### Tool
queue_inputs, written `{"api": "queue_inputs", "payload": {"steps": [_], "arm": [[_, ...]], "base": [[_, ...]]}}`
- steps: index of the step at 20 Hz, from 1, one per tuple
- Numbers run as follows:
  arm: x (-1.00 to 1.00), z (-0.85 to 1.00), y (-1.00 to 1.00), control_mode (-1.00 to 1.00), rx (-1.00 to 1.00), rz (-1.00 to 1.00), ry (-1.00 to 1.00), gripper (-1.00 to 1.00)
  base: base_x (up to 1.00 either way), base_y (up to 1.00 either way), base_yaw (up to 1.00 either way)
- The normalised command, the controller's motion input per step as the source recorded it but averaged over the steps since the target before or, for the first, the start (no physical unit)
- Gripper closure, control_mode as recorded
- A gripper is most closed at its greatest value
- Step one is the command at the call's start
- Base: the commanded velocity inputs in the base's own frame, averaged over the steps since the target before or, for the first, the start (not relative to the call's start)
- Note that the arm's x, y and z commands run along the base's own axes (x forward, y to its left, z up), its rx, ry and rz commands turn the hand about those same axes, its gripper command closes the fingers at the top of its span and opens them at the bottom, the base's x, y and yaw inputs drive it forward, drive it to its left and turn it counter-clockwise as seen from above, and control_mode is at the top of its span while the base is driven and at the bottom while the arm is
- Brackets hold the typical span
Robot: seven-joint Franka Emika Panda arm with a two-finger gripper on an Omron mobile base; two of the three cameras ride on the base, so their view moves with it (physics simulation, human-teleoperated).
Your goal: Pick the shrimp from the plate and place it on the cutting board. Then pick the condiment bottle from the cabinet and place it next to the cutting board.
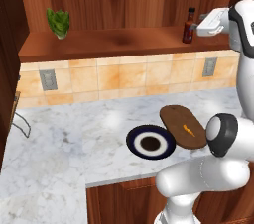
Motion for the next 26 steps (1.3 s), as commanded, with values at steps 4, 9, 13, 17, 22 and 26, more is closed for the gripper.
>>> {"api": "queue_inputs", "payload": {"steps": [4,9,13,17,22,26], "arm": [[0.08,0.01,0.0,-1.0,0.03,0.0,0.0,-1.0],[0.09,0.0,0.0,-1.0,0.03,0.0,0.0,-1.0],[0.13,0.0,0.0,-1.0,0.01,0.0,0.0,-1.0],[0.11,0.0,0.0,-1.0,0.0,0.0,0.0,-1.0],[0.1,0.0,0.0,-1.0,0.0,0.0,0.0,-1.0],[0.11,0.0,-0.05,-1.0,0.0,0.0,0.0,-1.0]], "base": [[0.0,0.0,0.0],[0.0,0.0,0.0],[0.0,0.0,0.0],[0.0,0.0,0.0],[0.0,0.0,0.0],[0.0,0.0,0.0]]}}
